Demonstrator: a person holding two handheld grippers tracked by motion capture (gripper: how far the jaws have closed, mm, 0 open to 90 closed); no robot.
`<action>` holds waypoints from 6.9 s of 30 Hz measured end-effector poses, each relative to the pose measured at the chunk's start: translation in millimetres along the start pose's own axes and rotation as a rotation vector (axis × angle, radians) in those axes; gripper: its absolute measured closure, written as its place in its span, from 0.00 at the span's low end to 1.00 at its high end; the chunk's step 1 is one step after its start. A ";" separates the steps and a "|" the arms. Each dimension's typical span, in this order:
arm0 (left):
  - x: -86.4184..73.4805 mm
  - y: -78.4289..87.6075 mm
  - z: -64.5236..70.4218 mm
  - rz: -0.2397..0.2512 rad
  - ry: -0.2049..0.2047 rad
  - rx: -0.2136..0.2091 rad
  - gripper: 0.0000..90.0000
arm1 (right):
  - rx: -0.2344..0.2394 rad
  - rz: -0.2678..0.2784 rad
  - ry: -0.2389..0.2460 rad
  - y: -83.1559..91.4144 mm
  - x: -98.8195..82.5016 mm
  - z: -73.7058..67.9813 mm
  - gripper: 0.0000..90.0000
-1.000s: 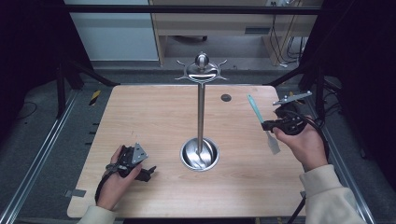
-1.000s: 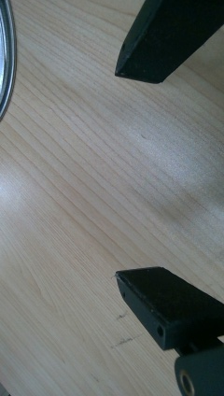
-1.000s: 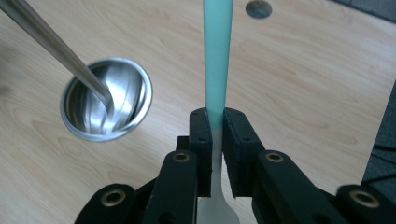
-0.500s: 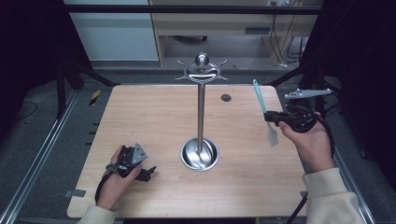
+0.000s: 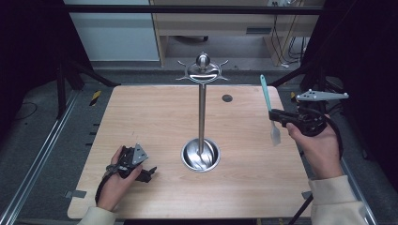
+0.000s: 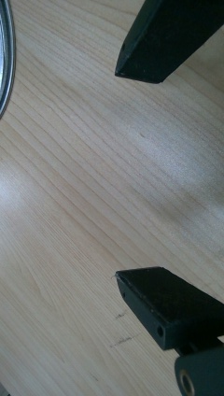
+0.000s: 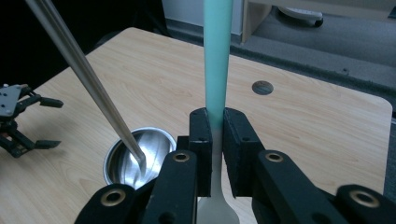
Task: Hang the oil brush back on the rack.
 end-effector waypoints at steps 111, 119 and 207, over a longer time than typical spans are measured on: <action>0.3 -1.0 3.0 -0.007 -0.013 -0.009 0.04 | 0.245 0.144 0.162 -18.1 22.5 -97.7 0.91; 0.3 -1.4 3.4 -0.006 -0.013 -0.010 0.04 | 0.239 0.165 0.167 -27.1 21.6 -100.3 0.91; 0.3 -2.0 4.5 -0.004 -0.015 -0.010 0.04 | 0.069 0.224 0.197 -56.6 10.9 -100.0 0.26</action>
Point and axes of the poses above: each handheld gripper's, and its own axes: y roughly backward along the jaws, x roughly out of its top, z roughly to its right, the point moved 8 cm from there along -y, roughly forward along the jaws, and after that the axes turned 8 degrees about x, right-handed, at the moved point
